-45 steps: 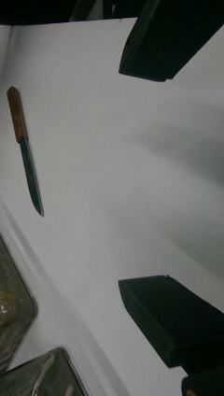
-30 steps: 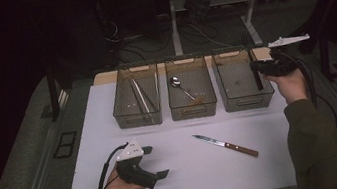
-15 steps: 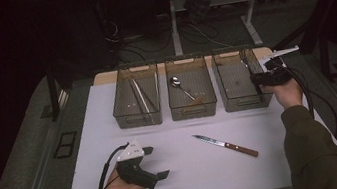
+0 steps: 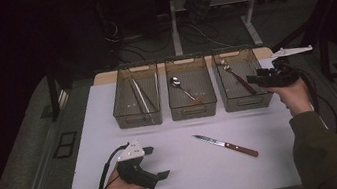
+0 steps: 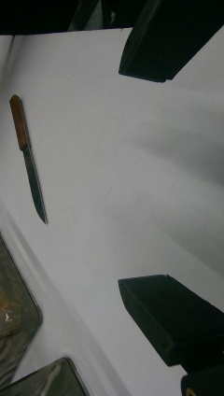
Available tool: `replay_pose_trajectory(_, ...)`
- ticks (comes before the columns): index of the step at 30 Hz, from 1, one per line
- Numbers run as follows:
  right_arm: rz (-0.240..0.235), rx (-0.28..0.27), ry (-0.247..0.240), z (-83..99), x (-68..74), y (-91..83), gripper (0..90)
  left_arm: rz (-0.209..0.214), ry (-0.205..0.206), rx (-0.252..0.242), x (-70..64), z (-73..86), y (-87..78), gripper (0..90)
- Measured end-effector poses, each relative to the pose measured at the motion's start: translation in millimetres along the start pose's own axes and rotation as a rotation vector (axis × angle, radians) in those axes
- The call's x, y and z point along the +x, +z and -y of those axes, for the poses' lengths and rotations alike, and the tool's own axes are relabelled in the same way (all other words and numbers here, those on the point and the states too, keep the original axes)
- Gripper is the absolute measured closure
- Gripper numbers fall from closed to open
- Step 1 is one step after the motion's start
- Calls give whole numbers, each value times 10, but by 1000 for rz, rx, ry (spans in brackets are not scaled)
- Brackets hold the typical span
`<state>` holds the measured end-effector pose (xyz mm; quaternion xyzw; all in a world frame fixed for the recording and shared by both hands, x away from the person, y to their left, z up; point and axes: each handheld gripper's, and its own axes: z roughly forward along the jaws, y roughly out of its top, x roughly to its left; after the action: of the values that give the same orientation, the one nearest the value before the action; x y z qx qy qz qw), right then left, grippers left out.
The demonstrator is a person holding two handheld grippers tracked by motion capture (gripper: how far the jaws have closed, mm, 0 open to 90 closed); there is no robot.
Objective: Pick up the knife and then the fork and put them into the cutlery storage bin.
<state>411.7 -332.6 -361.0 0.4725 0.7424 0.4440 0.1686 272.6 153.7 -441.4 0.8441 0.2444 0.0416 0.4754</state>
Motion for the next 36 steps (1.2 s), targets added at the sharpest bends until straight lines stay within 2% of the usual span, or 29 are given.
replay_pose_trajectory(7, -55, -12, -38, 139, 201, -123, 362, -2, 0, -2, -4, -2, -1, 0)
replay_pose_trajectory(14, -109, -11, -97, 313, 410, -209, 338, -3, -3, -1, -5, 0, 0, 0)
replay_pose_trajectory(23, -178, 5, -130, 590, 616, -256, 327, -6, 3, -3, -10, -4, -13, 0)
replay_pose_trajectory(32, -239, 40, -187, 830, 816, -254, 316, -5, -2, -3, -3, 0, -13, 0)
replay_pose_trajectory(36, -273, 85, -216, 904, 901, -207, 316, -4, 4, -4, -7, -6, -14, 0)
